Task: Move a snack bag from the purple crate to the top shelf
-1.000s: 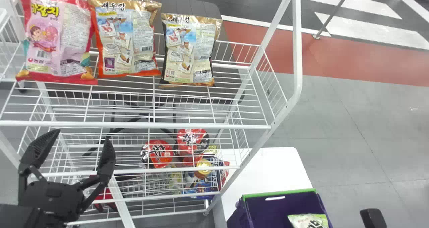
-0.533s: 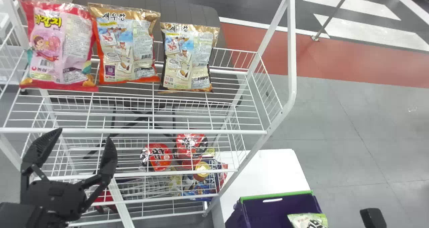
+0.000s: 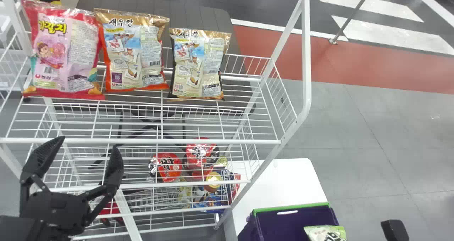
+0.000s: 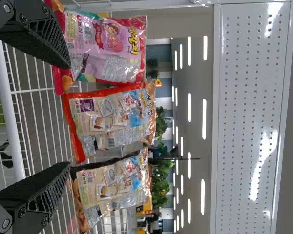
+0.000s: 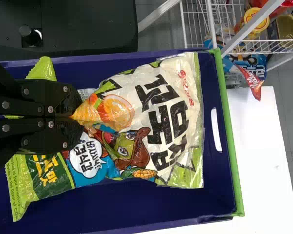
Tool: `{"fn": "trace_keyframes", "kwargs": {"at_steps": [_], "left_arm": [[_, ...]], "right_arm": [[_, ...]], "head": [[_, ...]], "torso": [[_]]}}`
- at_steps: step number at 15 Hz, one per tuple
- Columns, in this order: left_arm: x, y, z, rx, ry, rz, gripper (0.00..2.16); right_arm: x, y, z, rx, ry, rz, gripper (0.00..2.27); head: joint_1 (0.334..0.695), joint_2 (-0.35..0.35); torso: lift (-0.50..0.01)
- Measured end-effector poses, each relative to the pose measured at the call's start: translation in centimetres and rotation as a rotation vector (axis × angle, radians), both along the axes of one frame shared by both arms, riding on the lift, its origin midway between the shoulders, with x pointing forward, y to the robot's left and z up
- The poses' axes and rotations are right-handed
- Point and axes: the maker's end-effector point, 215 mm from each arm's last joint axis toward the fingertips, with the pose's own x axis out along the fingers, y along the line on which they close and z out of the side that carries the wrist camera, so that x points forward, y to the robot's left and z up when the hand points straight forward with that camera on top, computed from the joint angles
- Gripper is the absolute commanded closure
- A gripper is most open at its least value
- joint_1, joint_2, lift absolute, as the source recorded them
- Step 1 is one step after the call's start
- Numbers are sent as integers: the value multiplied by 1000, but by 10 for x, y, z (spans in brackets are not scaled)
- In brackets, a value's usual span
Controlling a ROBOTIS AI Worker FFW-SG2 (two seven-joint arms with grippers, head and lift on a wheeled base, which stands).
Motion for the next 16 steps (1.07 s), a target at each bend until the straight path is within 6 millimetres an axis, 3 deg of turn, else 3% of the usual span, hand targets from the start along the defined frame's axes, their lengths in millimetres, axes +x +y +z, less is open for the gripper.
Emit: {"fn": "trace_keyframes", "kwargs": {"at_steps": [5,9,16], "left_arm": [[2,-2,-3,5,8,-2,120],[4,-3,-6,7,12,0,120],[3,-4,-8,-2,18,1,120]], "right_arm": [[7,9,19,73,-46,-73,1480],[36,12,70,125,-232,-120,1484],[64,4,161,106,-549,-199,1484]], "head": [[695,-350],[695,-350],[695,-350]], "torso": [[2],[2],[2]]}}
